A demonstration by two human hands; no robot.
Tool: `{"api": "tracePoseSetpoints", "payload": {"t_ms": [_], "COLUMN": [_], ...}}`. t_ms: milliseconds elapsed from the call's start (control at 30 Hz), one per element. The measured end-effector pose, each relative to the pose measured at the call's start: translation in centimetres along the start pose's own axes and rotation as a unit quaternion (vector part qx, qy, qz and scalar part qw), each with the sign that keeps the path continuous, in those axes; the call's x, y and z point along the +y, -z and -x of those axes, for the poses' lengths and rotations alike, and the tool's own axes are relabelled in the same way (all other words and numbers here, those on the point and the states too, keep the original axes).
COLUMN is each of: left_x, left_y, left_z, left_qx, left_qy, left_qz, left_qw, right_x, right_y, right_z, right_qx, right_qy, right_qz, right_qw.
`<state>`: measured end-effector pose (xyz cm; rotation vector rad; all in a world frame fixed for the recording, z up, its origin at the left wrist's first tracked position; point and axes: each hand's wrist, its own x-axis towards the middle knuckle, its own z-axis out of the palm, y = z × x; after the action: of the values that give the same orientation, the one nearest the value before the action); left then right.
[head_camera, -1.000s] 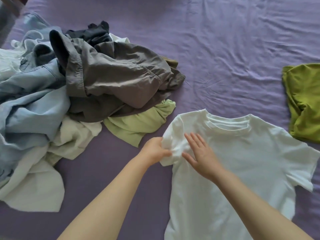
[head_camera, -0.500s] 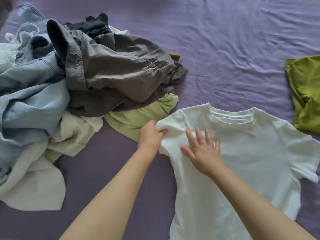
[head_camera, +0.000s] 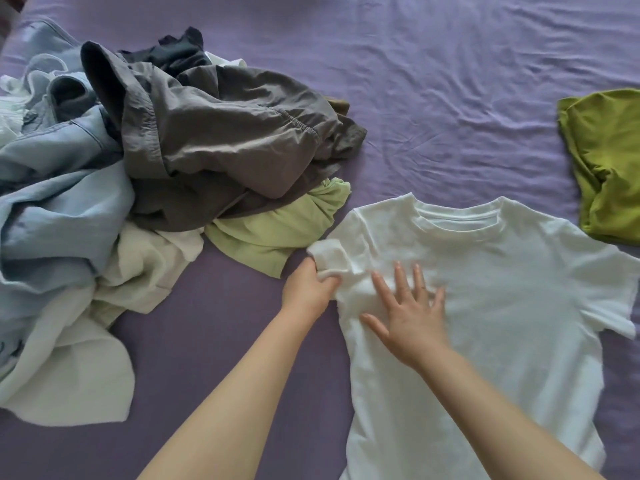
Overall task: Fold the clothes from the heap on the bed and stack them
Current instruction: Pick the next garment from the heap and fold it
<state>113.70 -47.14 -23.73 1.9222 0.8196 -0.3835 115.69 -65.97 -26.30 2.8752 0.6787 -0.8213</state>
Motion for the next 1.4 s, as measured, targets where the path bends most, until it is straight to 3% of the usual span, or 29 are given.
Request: {"api": "tracePoseSetpoints", "payload": {"t_ms": [200,367,500,633,700,800,900,967,1033,1100,1167,1233,1333,1400], "left_x": [-0.2,-2.1,-4.8,-6.5,-6.9,-7.6,-8.6,-9.6,-10.4,-11.1,-11.5,-11.8,-12.5,-13.1], "left_y": [-1.0,-3.2,-6.1,-7.8,-8.1,-8.4,-8.4,-8.4,-8.4,-8.4,-8.5,-9.0,-9.6,-9.5], "left_z": [0.4,5.3,10.7,14.5,16.6,19.5,21.6,22.8,23.6,24.8,26.1,27.3,28.5,29.0], "left_qx": [0.091,0.157,0.064,-0.055,-0.102,-0.122,-0.148,-0.126,-0.042,0.033,0.011,-0.06,-0.027,0.021], "left_qy": [-0.012,0.072,0.118,0.139,0.142,0.136,0.115,0.098,0.09,0.099,0.119,0.142,0.166,0.179], "left_qz": [0.032,0.087,0.087,0.054,0.045,0.084,0.116,0.047,-0.029,-0.027,0.053,0.157,0.16,0.087], "left_qw": [0.995,0.981,0.987,0.987,0.984,0.98,0.975,0.986,0.995,0.994,0.991,0.976,0.973,0.98], "right_x": [2.2,1.8,2.6,1.9,2.6,3.2,2.8,3.5,4.4,4.8,4.9,4.9,5.0,5.5], "right_y": [-1.0,-3.0,-4.0,-5.8,-6.9,-7.8,-9.0,-9.9,-10.4,-10.9,-11.3,-11.7,-12.3,-12.4], "right_z": [1.5,5.4,7.2,10.7,12.7,15.4,17.8,18.9,19.6,20.3,21.0,21.8,22.7,23.4], "right_qx": [-0.01,-0.02,-0.029,-0.044,-0.054,-0.05,-0.064,-0.063,-0.054,-0.054,-0.054,-0.056,-0.057,-0.05], "right_qy": [-0.044,-0.001,-0.056,0.097,0.097,0.029,0.09,0.082,0.052,0.047,0.053,0.053,0.061,0.07], "right_qz": [0.006,0.01,-0.021,0.028,0.043,0.009,0.02,0.035,0.024,0.01,0.01,0.013,0.021,0.011], "right_qw": [0.999,1.0,0.998,0.994,0.993,0.998,0.994,0.994,0.997,0.997,0.997,0.997,0.996,0.996]}}
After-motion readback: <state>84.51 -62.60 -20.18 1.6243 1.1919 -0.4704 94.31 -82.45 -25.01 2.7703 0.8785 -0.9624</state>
